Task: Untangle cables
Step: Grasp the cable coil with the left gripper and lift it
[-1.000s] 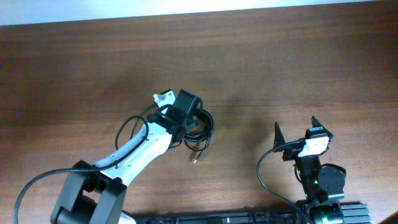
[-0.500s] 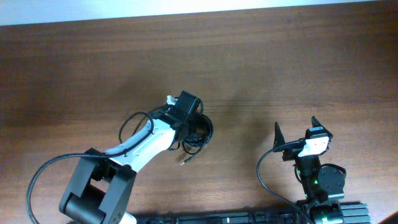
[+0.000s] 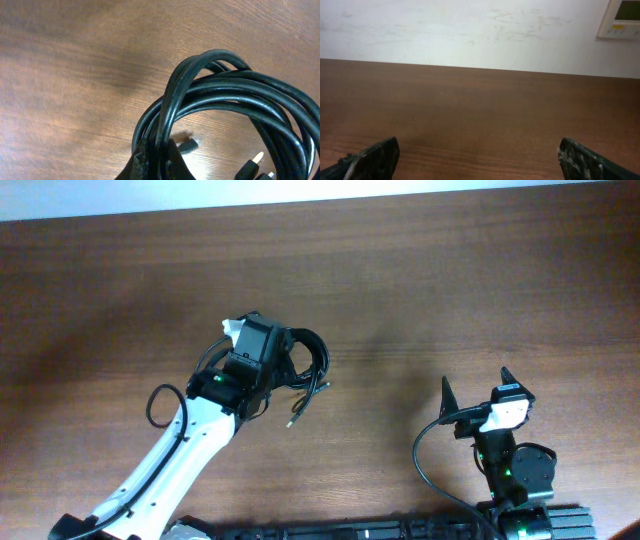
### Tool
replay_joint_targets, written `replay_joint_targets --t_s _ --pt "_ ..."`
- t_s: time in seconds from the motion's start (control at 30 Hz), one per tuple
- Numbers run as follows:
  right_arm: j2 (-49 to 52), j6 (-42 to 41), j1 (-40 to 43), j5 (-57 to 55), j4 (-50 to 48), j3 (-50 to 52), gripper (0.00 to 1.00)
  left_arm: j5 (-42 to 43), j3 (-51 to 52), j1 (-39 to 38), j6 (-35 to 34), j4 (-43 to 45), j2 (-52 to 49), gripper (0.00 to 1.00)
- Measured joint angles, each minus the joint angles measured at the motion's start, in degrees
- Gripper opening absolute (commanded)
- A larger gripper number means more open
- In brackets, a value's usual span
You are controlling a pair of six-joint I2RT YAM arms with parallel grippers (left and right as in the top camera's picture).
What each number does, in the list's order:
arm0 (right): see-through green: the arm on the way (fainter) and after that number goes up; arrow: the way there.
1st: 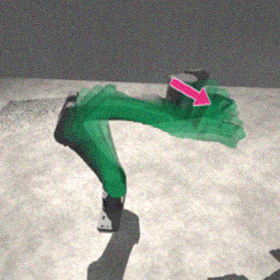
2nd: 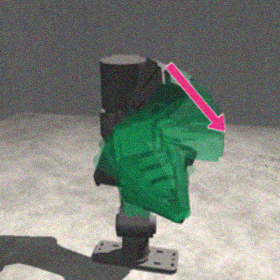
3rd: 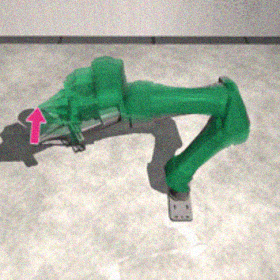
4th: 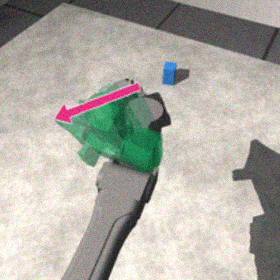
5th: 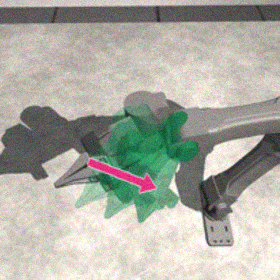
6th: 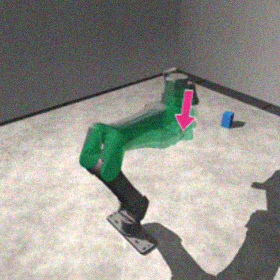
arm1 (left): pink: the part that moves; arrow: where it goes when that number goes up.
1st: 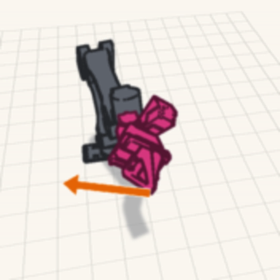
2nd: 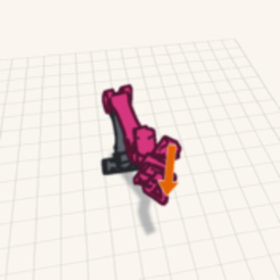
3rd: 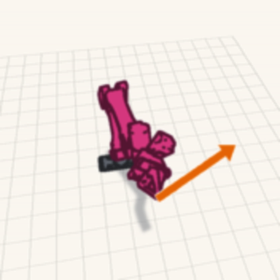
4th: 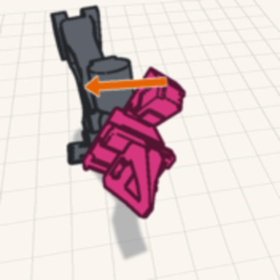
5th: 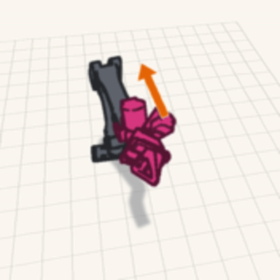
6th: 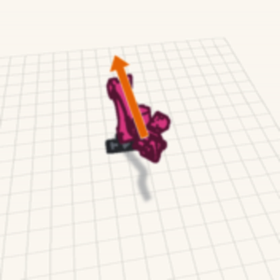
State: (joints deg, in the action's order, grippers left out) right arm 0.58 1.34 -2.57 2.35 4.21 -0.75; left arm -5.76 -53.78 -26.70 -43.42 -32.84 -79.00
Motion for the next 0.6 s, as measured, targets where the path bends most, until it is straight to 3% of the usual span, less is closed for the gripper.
replay_joint_targets --t_s 0.13,0.33,0.4,0.43,0.47,0.53,0.6 --pt "0.0 0.0 0.0 0.0 0.0 0.0 0.99 4.9 0.0 0.0 -17.4 -3.4 0.0 0.00" --pt "0.0 0.0 0.0 0.0 0.0 0.0 1.00 6.9 0.1 -2.3 -23.8 -5.9 0.0 0.00" --pt "0.0 0.0 0.0 0.0 0.0 0.0 1.00 6.9 0.1 -4.7 -30.1 -6.0 0.0 0.00" --pt "0.0 0.0 0.0 0.0 0.0 0.0 1.00 6.9 0.1 -5.2 -31.5 -6.0 0.0 0.10" --pt "0.0 0.0 0.0 0.0 0.0 0.0 1.00 7.0 0.1 -7.0 -38.4 -6.4 0.0 0.71" --pt "0.0 0.0 0.0 0.0 0.0 0.0 1.00 7.3 0.1 -8.1 -44.3 -5.6 0.0 0.99" --pt "0.0 0.0 0.0 0.0 0.0 0.0 1.00 7.2 0.1 -9.6 -43.0 -5.2 0.0 0.99"
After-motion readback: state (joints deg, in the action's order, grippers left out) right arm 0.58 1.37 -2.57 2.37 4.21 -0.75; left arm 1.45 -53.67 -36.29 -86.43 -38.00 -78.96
